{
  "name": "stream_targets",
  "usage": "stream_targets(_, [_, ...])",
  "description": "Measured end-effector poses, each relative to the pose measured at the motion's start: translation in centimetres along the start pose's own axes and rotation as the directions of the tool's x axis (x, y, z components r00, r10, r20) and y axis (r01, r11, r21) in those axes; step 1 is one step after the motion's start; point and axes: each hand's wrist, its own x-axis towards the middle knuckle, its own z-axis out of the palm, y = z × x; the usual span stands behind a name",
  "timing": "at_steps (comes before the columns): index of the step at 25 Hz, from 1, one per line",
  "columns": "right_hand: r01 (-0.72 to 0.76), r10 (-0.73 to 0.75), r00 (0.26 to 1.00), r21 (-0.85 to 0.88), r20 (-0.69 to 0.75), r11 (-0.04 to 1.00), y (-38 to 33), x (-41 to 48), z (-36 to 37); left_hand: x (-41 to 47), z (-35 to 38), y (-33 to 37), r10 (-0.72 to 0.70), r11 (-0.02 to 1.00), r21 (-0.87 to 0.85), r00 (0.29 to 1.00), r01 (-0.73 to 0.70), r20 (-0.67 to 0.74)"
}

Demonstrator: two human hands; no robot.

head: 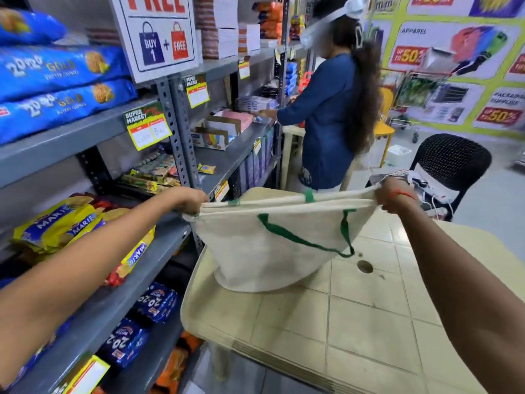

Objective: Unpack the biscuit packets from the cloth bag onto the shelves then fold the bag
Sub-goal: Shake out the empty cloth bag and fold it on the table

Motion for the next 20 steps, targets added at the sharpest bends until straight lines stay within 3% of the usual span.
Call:
stream_targets(1, [-0.042,0.03,0.996,0.144,0.081,0.989,0.3,-0.4,0.2,-0.2,-0.2,0.1,-0.066,0.998,0.005,0.998,0.066,0.001])
stream_targets(2, [-0.101,0.037,0.982,0.344,0.188,0.934,0.3,-1.0,0.3,0.1,-0.6,0.1,-0.157,0.977,-0.139,0.987,0.159,0.023])
stream_targets(3, [-0.164,0.024,0.965,0.534,0.26,0.83,0.1,-1.4,0.2,0.4,-1.3,0.1,-0.239,0.879,-0.403,0.967,0.254,0.088])
stream_targets(4, [-0.21,0.007,0.957,0.681,0.289,0.701,-0.1,-1.6,0.0,0.9,-2.1,0.1,-0.261,0.662,-0.686,0.951,0.303,0.168])
stream_targets(5, [-0.233,-0.022,0.953,0.776,0.302,0.586,-0.4,-1.5,-0.4,1.2,-3.1,0.1,-0.225,0.366,-0.889,0.953,0.276,0.203])
stream_targets(6, [-0.247,-0.067,0.943,0.821,0.326,0.515,-0.6,-1.5,-0.8,1.4,-4.3,0.0,-0.199,0.076,-0.976,0.963,0.202,0.184])
stream_targets(7, [-0.26,-0.121,0.929,0.846,0.351,0.465,-0.9,-1.2,-1.1,1.5,-5.6,0.0,-0.196,-0.14,-0.984,0.971,0.109,0.135])
stream_targets(8, [-0.252,-0.174,0.916,0.856,0.361,0.451,-1.3,-1.4,-1.8,1.6,-7.1,0.0,-0.186,-0.26,-0.965,0.98,0.023,0.074])
stream_targets(9, [-0.222,-0.207,0.917,0.869,0.34,0.443,-1.8,-1.6,-2.4,1.4,-8.5,0.2,-0.169,-0.317,-0.947,0.986,-0.044,0.01])
stream_targets(11, [-0.123,-0.194,0.96,0.93,0.2,0.347,-3.0,-2.0,-4.2,0.7,-11.2,0.5,-0.145,-0.307,-0.94,0.983,-0.149,-0.109])
stream_targets(13, [0.066,-0.016,0.998,0.964,-0.064,0.256,-4.0,-1.9,-5.8,0.1,-13.5,0.2,-0.303,-0.202,-0.917,0.912,-0.344,-0.275])
stream_targets(14, [0.187,0.074,0.975,0.953,-0.21,0.239,-4.0,-1.8,-6.5,-0.3,-14.3,-0.1,-0.461,-0.073,-0.871,0.791,-0.486,-0.403])
stream_targets(15, [0.284,0.144,0.937,0.934,-0.319,0.217,-4.1,-2.1,-6.9,-0.9,-14.7,-0.4,-0.591,0.118,-0.795,0.601,-0.595,-0.537])
stream_targets(16, [0.339,0.188,0.904,0.912,-0.384,0.232,-3.9,-2.3,-7.0,-1.7,-14.4,-0.5,-0.643,0.321,-0.696,0.392,-0.643,-0.658])
stream_targets(17, [0.381,0.181,0.883,0.886,-0.433,0.263,-3.6,-2.7,-6.7,-2.6,-13.7,-0.5,-0.619,0.481,-0.603,0.241,-0.636,-0.748])
stream_targets(18, [0.392,0.134,0.876,0.845,-0.464,0.364,-3.1,-3.4,-6.4,-2.8,-12.2,-0.9,-0.571,0.584,-0.556,0.187,-0.592,-0.799])
stream_targets(19, [0.366,0.08,0.882,0.783,-0.464,0.503,-2.3,-3.9,-5.7,-3.1,-10.3,-1.2,-0.526,0.648,-0.552,0.215,-0.525,-0.823])
stream_targets(20, [0.287,0.015,0.915,0.675,-0.404,0.68,-1.0,-4.2,-4.7,-2.7,-8.0,-1.8,-0.493,0.694,-0.587,0.319,-0.416,-0.809])
